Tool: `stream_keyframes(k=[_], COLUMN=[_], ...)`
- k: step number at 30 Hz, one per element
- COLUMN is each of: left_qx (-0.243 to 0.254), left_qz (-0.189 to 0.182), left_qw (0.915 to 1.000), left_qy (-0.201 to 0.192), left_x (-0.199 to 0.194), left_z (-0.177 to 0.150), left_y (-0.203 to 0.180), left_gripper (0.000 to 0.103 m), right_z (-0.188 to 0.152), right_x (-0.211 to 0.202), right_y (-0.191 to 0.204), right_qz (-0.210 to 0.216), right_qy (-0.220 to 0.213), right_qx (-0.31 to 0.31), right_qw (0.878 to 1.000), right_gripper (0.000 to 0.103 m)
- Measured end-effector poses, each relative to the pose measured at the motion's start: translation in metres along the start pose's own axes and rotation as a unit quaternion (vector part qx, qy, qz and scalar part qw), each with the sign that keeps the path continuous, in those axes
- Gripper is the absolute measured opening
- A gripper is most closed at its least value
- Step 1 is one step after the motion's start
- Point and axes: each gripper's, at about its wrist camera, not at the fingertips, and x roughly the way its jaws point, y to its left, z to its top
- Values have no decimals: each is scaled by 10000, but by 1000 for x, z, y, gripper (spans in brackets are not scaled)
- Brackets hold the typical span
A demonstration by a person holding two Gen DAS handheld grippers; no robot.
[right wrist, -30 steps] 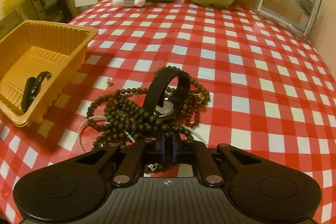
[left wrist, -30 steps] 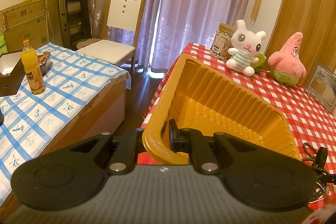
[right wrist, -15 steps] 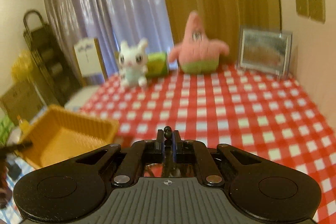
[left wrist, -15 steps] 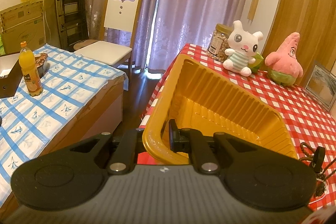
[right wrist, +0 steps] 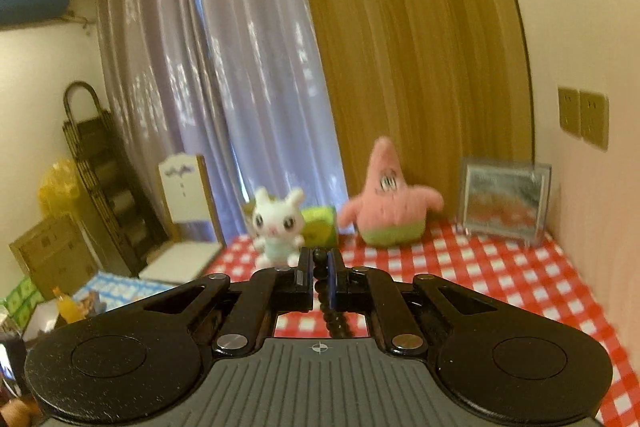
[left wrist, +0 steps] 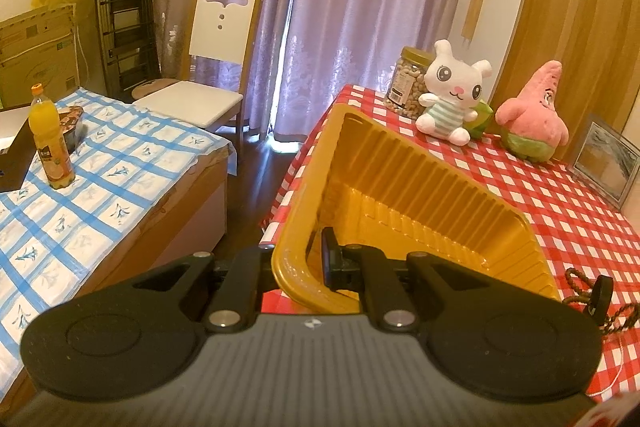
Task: Organize jewelry
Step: 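Lift the bead strand high with the right gripper to untangle it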
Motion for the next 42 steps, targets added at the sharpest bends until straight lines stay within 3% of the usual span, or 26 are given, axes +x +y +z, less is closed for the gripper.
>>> stream_keyframes(k=[20, 29, 37, 42], left_qx=[-9, -10, 13, 11], left_qz=[-104, -114, -177, -218], left_qw=[9999, 9999, 9998, 9998], left_qy=[-52, -39, -6, -19], left_x=[-2, -2, 2, 2], left_z=[0, 0, 3, 2], left_y=[2, 1, -7, -6], left_gripper=[9, 9, 9, 9], right_z=[57, 71, 98, 119], right_x=[-9, 0, 13, 16], right_y=[38, 57, 90, 118], right_qz=[593, 921, 1581, 2208], right_qy=[-835, -867, -904, -1075], right_qx=[-305, -364, -355, -410], right_qw=[9943, 9913, 9826, 9685], right_gripper=[7, 7, 7, 7])
